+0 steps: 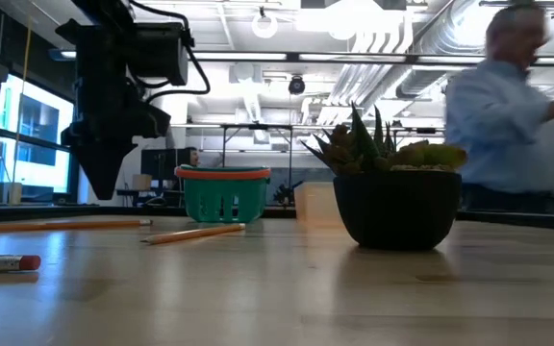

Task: Sort pens & pencils
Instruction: Put the middle left pencil into the green bin

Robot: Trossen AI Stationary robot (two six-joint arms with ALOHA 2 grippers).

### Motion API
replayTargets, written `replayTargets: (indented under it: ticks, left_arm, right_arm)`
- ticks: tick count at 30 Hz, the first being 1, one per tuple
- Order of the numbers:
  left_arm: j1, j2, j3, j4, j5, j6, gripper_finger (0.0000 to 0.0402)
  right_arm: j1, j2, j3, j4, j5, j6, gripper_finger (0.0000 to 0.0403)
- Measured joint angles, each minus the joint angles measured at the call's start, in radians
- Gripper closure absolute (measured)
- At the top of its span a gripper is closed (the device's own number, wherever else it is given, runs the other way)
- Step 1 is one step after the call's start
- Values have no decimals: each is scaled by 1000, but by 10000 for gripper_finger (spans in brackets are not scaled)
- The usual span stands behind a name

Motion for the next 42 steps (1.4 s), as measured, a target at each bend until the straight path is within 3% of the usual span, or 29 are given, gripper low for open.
replayTargets:
  ticks: [34,37,42]
  left_arm:
    - [0,-1,0,16,17,23,343]
    - [0,-1,0,18,18,23,329]
    - [0,-1,0,17,18,14,273]
  right_arm:
    - [0,0,0,61,0,-7,306]
    - [0,0,0,66,0,-7,306]
    - [0,0,0,67,0,-7,306]
